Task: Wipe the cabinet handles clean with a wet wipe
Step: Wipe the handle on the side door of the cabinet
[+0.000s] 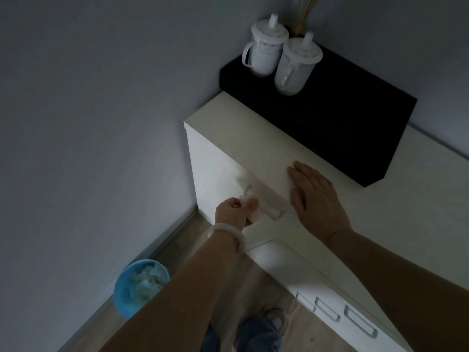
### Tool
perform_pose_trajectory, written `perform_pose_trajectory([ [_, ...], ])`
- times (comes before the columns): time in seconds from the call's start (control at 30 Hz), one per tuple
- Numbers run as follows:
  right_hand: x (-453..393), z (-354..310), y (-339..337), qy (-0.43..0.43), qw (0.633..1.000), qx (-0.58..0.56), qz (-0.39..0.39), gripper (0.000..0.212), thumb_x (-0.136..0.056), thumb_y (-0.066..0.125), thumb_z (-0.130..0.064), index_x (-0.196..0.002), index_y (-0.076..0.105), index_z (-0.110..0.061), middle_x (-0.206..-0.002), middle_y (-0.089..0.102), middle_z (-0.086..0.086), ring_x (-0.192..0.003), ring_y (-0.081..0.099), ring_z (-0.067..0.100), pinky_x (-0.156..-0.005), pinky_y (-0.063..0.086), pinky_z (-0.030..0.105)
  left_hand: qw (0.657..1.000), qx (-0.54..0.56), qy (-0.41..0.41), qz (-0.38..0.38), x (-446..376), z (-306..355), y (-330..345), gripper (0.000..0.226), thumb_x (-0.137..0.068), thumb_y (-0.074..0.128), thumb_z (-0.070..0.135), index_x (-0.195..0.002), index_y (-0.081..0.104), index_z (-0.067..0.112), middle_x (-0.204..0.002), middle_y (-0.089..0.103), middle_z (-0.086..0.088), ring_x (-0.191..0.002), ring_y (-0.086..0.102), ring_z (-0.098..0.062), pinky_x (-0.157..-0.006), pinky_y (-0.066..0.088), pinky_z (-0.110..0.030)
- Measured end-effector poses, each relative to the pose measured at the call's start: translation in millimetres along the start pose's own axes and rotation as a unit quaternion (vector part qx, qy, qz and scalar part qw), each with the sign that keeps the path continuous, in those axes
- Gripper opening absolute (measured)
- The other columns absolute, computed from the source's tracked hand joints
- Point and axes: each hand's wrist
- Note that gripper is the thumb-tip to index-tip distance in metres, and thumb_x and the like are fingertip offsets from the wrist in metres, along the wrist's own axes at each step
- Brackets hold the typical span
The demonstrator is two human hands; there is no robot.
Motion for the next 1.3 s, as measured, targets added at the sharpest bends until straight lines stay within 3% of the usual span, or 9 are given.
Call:
perform_pose_trajectory([
  [0.13,0.3,-0.5,-0.4,0.002,1.0,0.002,0.001,0.052,-0.097,0.031,-0.036,-0.146,0.036,-0.02,-0.154,0.031,-0.002,-0.141,0.027,0.014,-0.117,0.022,0.036,0.995,-0.077,0.043,0.055,3.0,-4.8,-3.3,0.019,-0.077,0.079,0.025,-0.079,0.065,0.012,-0.086,0.073,-0.013,-0.085,0.07,-0.03,-0.081,0.058,-0.041],
  [0.23,0.1,0.9,1.2,0.003,1.0,0.005,-0.001,0.052,-0.097,0.03,-0.037,-0.147,0.035,-0.021,-0.154,0.031,-0.003,-0.141,0.027,0.014,-0.117,0.019,0.033,0.98,-0.105,0.096,0.137,-2.6,11.4,-10.2,0.019,-0.081,0.074,0.018,-0.089,0.057,0.014,-0.082,0.065,-0.002,-0.07,0.062,-0.014,-0.059,0.049,-0.024],
  [0.3,-0.1,1.3,1.2,0.003,1.0,0.003,-0.002,0.053,-0.097,0.03,-0.037,-0.147,0.035,-0.021,-0.154,0.031,-0.003,-0.141,0.028,0.014,-0.117,0.02,0.033,0.976,-0.111,0.126,0.141,-7.2,20.1,-10.2,0.018,-0.083,0.07,0.01,-0.092,0.056,0.015,-0.084,0.063,-0.001,-0.066,0.058,-0.011,-0.051,0.04,-0.018],
  [0.4,0.4,0.7,0.6,0.001,1.0,0.004,-0.001,0.053,-0.097,0.029,-0.037,-0.147,0.034,-0.02,-0.154,0.031,-0.002,-0.141,0.027,0.014,-0.117,0.02,0.034,0.976,-0.139,0.141,0.089,-9.6,27.1,-1.2,0.006,-0.086,0.062,0.015,-0.09,0.059,0.019,-0.087,0.067,-0.001,-0.069,0.061,-0.016,-0.055,0.044,-0.022],
  [0.47,0.2,0.3,-0.1,0.0,1.0,0.003,0.001,0.053,-0.097,0.029,-0.038,-0.146,0.035,-0.02,-0.154,0.031,-0.001,-0.141,0.027,0.013,-0.117,0.02,0.034,0.987,-0.094,0.123,0.051,-8.0,27.7,2.8,0.005,-0.082,0.06,0.025,-0.078,0.063,0.022,-0.081,0.069,-0.002,-0.074,0.063,-0.023,-0.069,0.056,-0.034],
  [0.57,0.0,1.4,0.8,0.004,1.0,0.008,-0.003,0.053,-0.097,0.028,-0.039,-0.147,0.034,-0.02,-0.154,0.03,-0.002,-0.141,0.026,0.014,-0.117,0.02,0.034,0.996,-0.007,0.087,0.017,-14.3,22.1,-1.3,0.014,-0.072,0.063,0.032,-0.062,0.069,0.023,-0.077,0.068,-0.008,-0.082,0.066,-0.033,-0.088,0.054,-0.052],
  [0.73,-0.1,2.9,2.6,0.004,1.0,0.006,-0.007,0.053,-0.097,0.03,-0.038,-0.147,0.033,-0.021,-0.155,0.029,-0.003,-0.141,0.026,0.014,-0.117,0.021,0.035,0.995,0.014,0.091,0.031,-14.8,14.1,-2.5,0.006,-0.077,0.077,0.015,-0.073,0.073,0.018,-0.084,0.074,-0.007,-0.089,0.07,-0.03,-0.088,0.056,-0.046],
  [0.9,-0.9,2.6,2.3,0.004,1.0,0.008,-0.008,0.053,-0.098,0.03,-0.038,-0.148,0.033,-0.021,-0.155,0.029,-0.002,-0.141,0.027,0.015,-0.117,0.021,0.035,0.986,0.134,0.05,0.079,1.0,5.9,10.6,0.014,-0.079,0.074,0.0,-0.072,0.064,0.007,-0.079,0.07,-0.012,-0.082,0.07,-0.028,-0.081,0.059,-0.042],
  [1.3,0.5,0.9,0.7,0.005,1.0,0.01,-0.003,0.051,-0.098,0.034,-0.035,-0.147,0.034,-0.019,-0.154,0.03,-0.001,-0.141,0.026,0.015,-0.117,0.019,0.033,0.99,0.111,0.011,0.089,16.0,-17.4,37.3,0.016,-0.077,0.078,0.013,-0.073,0.064,0.008,-0.075,0.068,-0.011,-0.073,0.065,-0.023,-0.074,0.06,-0.037],
])
Point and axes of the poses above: each hand's wrist, its own x-axis away from the middle knuckle, its own y-axis out of the palm, z = x × y
